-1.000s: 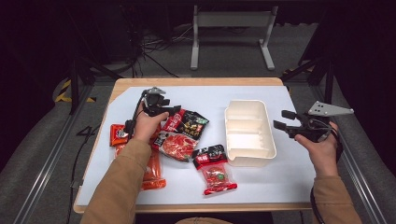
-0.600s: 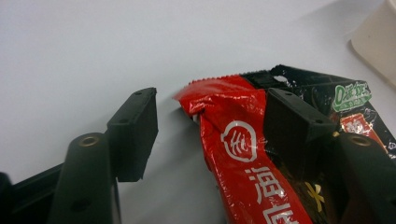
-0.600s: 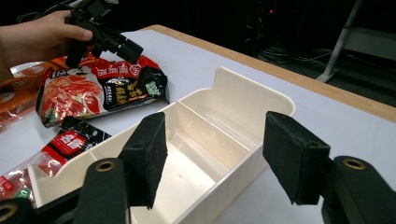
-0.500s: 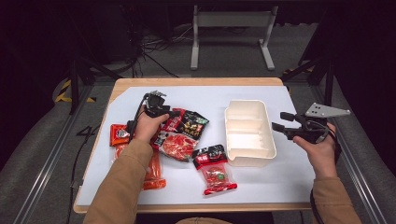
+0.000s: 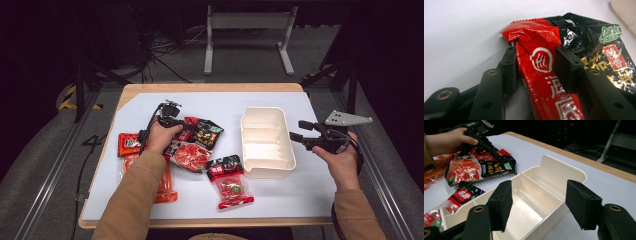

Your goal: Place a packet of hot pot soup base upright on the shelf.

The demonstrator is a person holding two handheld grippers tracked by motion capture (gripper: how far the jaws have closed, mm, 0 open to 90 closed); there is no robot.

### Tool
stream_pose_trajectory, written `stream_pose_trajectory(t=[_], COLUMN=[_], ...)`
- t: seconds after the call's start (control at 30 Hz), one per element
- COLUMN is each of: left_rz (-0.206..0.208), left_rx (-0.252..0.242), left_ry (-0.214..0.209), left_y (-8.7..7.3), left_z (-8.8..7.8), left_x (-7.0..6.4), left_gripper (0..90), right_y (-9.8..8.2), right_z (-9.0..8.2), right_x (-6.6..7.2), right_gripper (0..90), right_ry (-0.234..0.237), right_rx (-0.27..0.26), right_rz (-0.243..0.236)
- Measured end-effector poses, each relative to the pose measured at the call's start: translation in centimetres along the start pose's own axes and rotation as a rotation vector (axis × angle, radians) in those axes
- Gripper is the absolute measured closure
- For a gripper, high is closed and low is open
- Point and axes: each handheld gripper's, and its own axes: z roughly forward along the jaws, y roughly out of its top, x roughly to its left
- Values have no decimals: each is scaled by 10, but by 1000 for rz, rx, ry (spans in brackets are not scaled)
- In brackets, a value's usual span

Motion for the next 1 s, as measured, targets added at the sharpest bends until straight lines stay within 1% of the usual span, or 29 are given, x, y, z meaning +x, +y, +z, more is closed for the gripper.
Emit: stream_pose_trajectory(t=[0.03, 0.07, 0.13, 0.2, 0.23, 0.3, 0.37, 0.43, 0.47, 0.5, 0.53, 0.63, 0.67, 0.8, 0.87, 0.9, 0.93, 0.97, 1.0], left_rz=[-6, -17, -36, -34, -34, -20, -24, -28, -38, -28, -30, -15, -15, -8, 13, 13, 32, 33, 48], left_rx=[5, 12, 17, 18, 18, 26, 19, 6, -3, -7, -13, -45, -45, -95, -120, -120, -138, -151, -161], left_ry=[4, 5, -13, -13, -13, 7, 16, 12, 12, 17, 15, 16, 16, 5, 4, 4, 7, 0, 1], left_y=[1, 1, 1, 1, 1, 2, 3, 4, 4, 5, 5, 7, 7, 7, 7, 7, 8, 7, 7], left_z=[-1, -2, -5, -5, -5, -7, -8, -14, -16, -20, -23, -35, -35, -54, -63, -63, -68, -72, -77], left_x=[0, 0, 3, 2, 2, -1, -4, -6, -7, -9, -10, -14, -14, -21, -25, -25, -29, -32, -36], left_gripper=[592, 635, 779, 810, 818, 830, 842, 855, 860, 863, 864, 868, 870, 875, 877, 878, 878, 879, 879], right_y=[0, 0, 0, 1, 1, 1, 0, 1, 1, 1, 1, 2, 2, 4, 4, 4, 4, 5, 5], right_z=[1, 1, 3, 3, 3, 3, 3, 2, 2, 1, 1, -1, -1, -3, -4, -4, -4, -4, -4], right_x=[0, 1, 2, 3, 3, 2, 2, 2, 2, 2, 2, 2, 2, 3, 3, 3, 3, 4, 4], right_gripper=[385, 385, 384, 384, 384, 384, 384, 385, 386, 386, 387, 388, 388, 390, 396, 398, 398, 400, 402], right_ry=[1, 0, 6, 7, 7, 8, 8, 8, 5, 4, 5, 3, 3, -1, 2, 3, 3, 3, 4], right_rx=[2, 5, 6, 8, 8, 8, 9, 6, 6, 5, 3, -1, -1, -5, -6, -6, -6, -5, -8], right_rz=[-3, -3, -5, -8, -8, -8, -7, -6, -7, -8, -6, -6, -6, -10, -11, -12, -12, -13, -11])
